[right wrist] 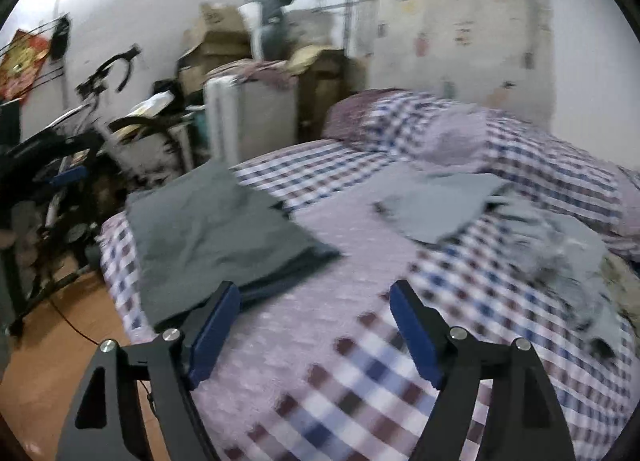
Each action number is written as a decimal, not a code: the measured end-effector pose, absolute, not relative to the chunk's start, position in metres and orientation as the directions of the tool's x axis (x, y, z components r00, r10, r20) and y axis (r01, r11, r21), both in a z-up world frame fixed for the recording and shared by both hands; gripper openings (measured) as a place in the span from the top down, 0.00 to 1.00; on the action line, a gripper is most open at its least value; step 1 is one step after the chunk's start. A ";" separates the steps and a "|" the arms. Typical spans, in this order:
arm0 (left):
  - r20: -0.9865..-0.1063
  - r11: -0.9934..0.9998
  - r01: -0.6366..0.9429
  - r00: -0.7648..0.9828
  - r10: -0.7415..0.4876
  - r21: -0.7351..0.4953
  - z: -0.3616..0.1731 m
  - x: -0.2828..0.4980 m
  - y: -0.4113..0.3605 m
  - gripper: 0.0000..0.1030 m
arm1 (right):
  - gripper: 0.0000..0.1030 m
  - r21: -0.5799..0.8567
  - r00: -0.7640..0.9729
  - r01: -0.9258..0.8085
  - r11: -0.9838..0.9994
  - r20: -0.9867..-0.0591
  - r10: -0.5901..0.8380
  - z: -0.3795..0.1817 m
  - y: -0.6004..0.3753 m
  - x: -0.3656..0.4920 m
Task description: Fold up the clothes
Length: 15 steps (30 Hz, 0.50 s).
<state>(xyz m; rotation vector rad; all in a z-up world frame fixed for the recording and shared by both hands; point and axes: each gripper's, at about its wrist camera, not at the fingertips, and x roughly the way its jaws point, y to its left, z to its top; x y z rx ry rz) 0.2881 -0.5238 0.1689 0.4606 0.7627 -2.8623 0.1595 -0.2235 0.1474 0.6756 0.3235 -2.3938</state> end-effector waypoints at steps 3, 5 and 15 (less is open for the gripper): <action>-0.317 -0.875 0.141 -0.948 0.016 -0.464 0.190 0.271 -0.476 0.14 | 0.15 -0.068 -0.716 0.586 -0.808 -0.509 -0.477 0.165 -0.183 0.163; -0.305 -0.884 0.076 -0.949 0.077 -0.461 0.202 0.258 -0.437 0.14 | 0.14 -0.075 -0.741 0.562 -0.824 -0.489 -0.461 0.174 -0.158 0.166; -0.354 -0.904 -0.156 -0.883 0.308 -0.398 0.206 0.194 -0.237 0.14 | 0.05 -0.026 -0.820 0.375 -0.927 -0.476 -0.318 0.192 -0.005 0.158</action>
